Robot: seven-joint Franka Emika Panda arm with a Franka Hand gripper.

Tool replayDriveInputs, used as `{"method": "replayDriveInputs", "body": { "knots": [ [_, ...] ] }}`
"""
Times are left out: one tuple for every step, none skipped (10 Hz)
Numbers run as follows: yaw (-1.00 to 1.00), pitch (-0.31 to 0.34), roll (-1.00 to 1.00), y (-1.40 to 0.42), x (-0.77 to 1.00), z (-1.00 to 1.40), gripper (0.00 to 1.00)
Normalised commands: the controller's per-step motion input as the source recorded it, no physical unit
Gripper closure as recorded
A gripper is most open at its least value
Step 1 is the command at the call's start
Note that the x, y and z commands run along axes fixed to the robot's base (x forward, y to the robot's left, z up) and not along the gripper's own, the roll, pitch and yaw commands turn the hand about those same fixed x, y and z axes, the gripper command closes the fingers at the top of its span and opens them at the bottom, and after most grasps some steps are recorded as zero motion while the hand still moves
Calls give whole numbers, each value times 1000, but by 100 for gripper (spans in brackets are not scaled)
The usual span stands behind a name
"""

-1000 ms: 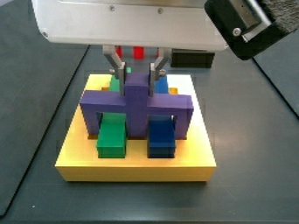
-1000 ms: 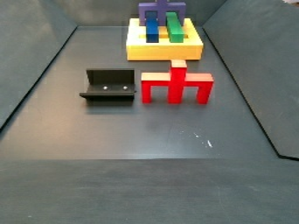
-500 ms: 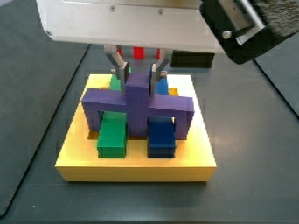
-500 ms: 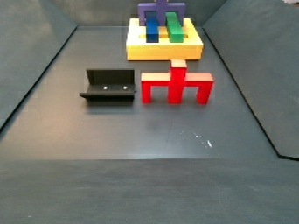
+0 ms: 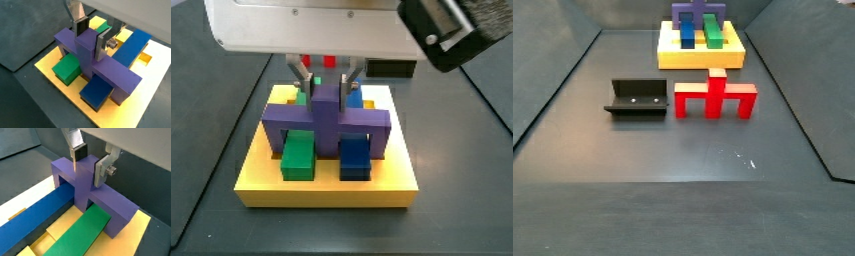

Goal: Pick up the purple object. Move up. Move to above the board. Insert the purple object.
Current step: Insert the purple object.

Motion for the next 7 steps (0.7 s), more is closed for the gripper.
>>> {"method": "replayDriveInputs", "body": {
  "knots": [
    [300, -43, -41, -46, 214, -269, 100],
    [297, -63, -31, -29, 103, -309, 100],
    [254, -74, 0, 0, 0, -326, 100],
    [131, -99, 0, 3, -103, -363, 100],
    [91, -103, 0, 0, -54, -360, 100],
    [0, -149, 0, 0, 0, -683, 100],
    [0, -166, 44, 0, -3, -923, 100]
  ]
}}
